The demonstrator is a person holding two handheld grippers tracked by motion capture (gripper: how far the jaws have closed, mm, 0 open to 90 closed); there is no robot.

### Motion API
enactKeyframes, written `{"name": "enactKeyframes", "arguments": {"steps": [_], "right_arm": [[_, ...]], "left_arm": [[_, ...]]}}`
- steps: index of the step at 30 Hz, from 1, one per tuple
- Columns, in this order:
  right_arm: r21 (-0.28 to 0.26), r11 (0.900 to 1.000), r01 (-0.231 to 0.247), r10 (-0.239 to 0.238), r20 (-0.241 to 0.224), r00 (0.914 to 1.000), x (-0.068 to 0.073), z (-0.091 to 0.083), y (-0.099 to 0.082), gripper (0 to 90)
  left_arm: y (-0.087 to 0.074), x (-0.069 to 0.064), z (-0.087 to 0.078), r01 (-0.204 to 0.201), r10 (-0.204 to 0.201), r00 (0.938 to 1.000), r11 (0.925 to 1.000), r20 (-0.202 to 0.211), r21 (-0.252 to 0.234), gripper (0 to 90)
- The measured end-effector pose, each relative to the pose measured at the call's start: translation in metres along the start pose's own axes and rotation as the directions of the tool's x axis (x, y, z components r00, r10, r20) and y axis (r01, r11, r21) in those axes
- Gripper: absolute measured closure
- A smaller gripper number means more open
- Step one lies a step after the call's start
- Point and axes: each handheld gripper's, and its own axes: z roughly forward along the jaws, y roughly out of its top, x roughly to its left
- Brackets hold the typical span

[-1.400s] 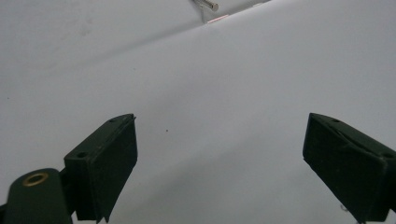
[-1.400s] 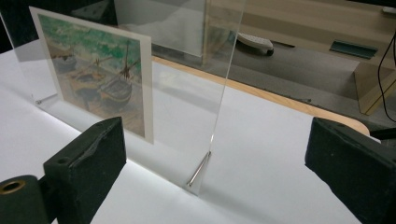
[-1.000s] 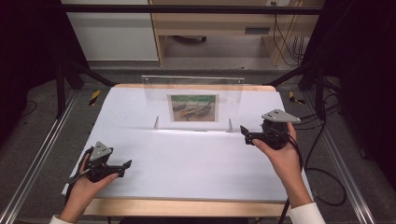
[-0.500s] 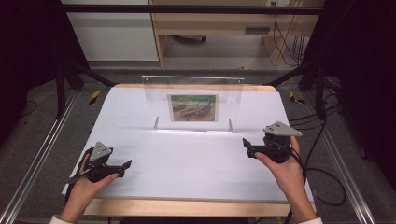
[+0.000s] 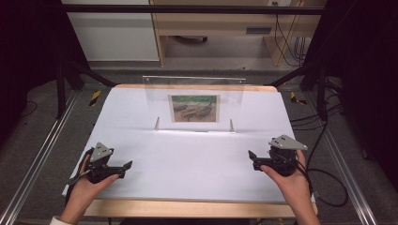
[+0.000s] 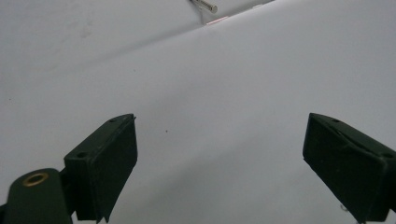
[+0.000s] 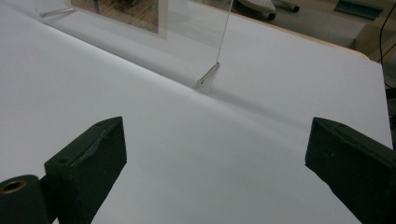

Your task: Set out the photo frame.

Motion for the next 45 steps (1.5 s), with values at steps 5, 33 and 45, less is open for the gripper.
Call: {"name": "enactKeyframes", "arguments": {"steps": [5, 33, 45], "right_arm": [[0.02, 0.9997, -0.01, 0.01, -0.003, 0.9999, 0.0, 0.0, -0.012, 5.9], [0.122, 0.991, -0.056, 0.058, -0.017, 0.9982, 0.002, 0.012, -0.057, 5.8], [0.136, 0.9897, -0.044, 0.05, -0.039, 0.998, 0.01, 0.019, -0.064, 6.1]], "left_arm": [[0.0, 0.0, 0.0, -0.005, 0.005, 1.0, 1.0, 0.0, 0.002, 9.9], [-0.001, 0.0, 0.0, -0.007, 0.007, 1.0, 1.0, 0.0, 0.007, 9.8], [-0.001, 0.0, 0.001, -0.011, 0.011, 0.9999, 0.9999, 0.0, 0.012, 9.7]]}}
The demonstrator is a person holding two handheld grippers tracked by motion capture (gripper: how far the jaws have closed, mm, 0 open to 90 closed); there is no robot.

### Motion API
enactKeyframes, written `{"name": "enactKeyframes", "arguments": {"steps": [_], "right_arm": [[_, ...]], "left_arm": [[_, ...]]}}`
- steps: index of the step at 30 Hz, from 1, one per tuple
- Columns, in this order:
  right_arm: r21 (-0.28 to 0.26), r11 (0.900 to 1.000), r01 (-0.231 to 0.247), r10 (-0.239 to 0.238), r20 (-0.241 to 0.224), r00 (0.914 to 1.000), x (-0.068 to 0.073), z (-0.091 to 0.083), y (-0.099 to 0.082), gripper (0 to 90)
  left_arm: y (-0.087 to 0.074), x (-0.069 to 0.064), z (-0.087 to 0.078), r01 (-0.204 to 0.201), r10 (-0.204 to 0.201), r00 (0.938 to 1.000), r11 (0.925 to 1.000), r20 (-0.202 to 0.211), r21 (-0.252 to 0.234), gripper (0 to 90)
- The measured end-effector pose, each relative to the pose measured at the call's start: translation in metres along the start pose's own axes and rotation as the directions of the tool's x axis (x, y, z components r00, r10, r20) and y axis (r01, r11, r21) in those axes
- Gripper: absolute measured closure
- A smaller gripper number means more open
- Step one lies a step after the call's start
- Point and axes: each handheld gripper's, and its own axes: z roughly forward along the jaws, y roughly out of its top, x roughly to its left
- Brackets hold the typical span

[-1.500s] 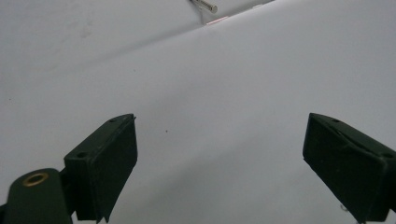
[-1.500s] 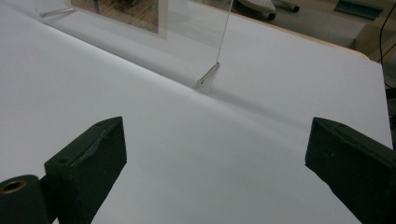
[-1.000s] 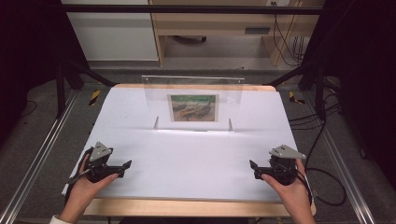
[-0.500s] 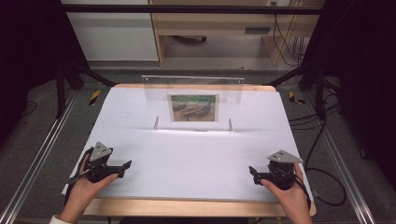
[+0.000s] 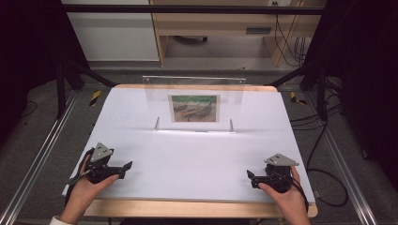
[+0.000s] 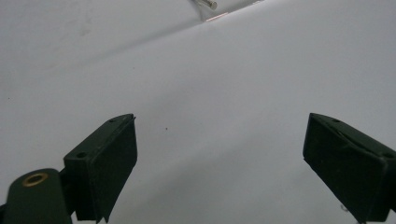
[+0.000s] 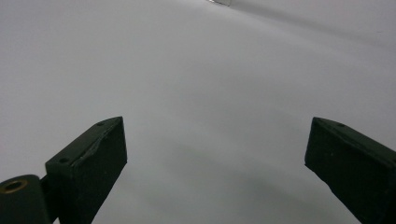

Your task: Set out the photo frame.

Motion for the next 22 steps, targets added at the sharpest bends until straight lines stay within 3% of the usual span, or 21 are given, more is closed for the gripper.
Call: {"name": "enactKeyframes", "arguments": {"steps": [8, 22], "right_arm": [[0.015, 0.9995, 0.029, -0.029, -0.02, 0.9994, 0.008, 0.009, -0.001, 6.2], [0.038, 0.9986, 0.036, -0.035, -0.025, 0.9991, 0.015, 0.016, -0.002, 6.3]], "left_arm": [[0.0, 0.0, 0.0, -0.007, 0.007, 1.0, 1.0, -0.002, 0.004, 9.4], [0.001, -0.002, 0.001, -0.019, 0.019, 0.9998, 0.9998, -0.008, 0.009, 9.4]]}}
